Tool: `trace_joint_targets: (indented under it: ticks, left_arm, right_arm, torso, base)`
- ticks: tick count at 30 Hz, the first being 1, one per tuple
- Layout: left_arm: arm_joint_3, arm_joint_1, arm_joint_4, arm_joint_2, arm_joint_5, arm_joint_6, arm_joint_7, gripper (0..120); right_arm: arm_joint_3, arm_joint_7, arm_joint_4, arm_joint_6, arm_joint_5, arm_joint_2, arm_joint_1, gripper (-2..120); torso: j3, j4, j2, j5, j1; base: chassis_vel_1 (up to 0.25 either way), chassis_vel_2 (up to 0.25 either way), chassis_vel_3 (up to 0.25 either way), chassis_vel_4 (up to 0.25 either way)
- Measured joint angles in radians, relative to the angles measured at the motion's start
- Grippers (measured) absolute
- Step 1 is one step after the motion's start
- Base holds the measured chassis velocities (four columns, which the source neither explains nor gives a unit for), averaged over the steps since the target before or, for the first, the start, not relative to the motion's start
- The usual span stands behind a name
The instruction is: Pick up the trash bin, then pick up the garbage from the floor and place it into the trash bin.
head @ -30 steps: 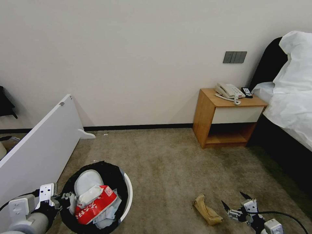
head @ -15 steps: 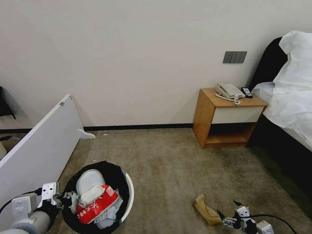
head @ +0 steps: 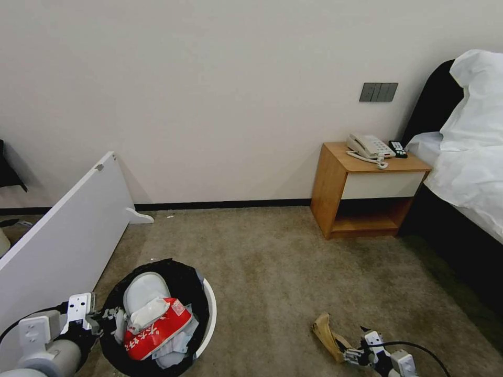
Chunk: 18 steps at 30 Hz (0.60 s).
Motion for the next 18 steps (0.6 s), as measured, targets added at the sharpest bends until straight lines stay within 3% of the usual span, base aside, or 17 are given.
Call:
trace_joint_targets:
  ticks: [18]
  left_arm:
    - [-0.001, -0.001, 0.003, -0.003, 0.0, 0.0, 0.0, 1]
  right_arm:
    - [-0.073, -0.003, -0.134, 0.003, 0.008, 0.074, 0.147, 100]
  torso:
    - [0.0, 0.0, 0.0, 0.0, 0.0]
  base:
    - [0.0, 0.0, 0.0, 0.0]
